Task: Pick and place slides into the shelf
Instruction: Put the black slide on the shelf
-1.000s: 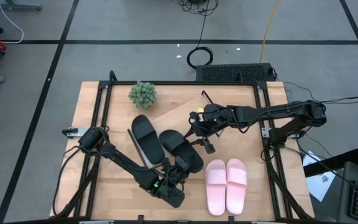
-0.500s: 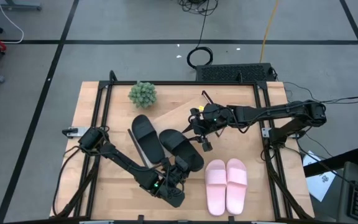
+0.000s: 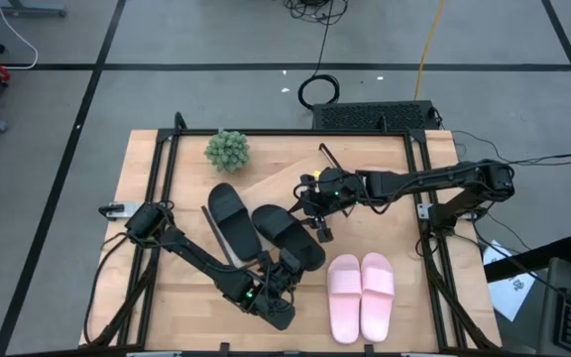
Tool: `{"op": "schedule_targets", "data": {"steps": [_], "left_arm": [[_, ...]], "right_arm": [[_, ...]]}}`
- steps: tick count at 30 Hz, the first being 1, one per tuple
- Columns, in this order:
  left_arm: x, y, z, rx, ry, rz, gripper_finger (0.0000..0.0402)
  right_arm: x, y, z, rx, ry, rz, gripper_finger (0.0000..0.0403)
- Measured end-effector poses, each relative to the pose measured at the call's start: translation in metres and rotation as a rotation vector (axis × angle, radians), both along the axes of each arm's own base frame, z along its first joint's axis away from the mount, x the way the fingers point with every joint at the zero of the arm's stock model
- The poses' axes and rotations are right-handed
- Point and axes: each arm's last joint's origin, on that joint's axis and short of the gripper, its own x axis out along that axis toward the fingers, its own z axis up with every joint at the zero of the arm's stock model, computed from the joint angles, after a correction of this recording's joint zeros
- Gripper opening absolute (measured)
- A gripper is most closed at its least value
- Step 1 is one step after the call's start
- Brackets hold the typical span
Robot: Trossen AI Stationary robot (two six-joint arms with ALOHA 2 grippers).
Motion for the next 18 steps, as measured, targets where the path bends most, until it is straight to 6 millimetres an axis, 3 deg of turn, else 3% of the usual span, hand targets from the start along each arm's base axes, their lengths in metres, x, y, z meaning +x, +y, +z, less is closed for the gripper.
{"op": "schedule_targets", "data": {"steps": [5, 12, 18], "left_arm": [[0.0, -0.0001, 0.0001, 0.0, -0.001, 0.0, 0.0204], [0.0001, -0.0002, 0.0002, 0.004, 0.003, -0.002, 0.0201], [0.0017, -0.0015, 0.0034, 0.013, -0.006, -0.011, 0.0202]], "right_arm": [[0.0006, -0.0011, 0.0004, -0.013, -0.006, -0.033, 0.0103], [0.0005, -0.0027, 0.0024, -0.047, -0.026, -0.066, 0.0011], [-0.0026, -0.0035, 0.0085, -0.073, -0.046, -0.113, 0.0006]]}}
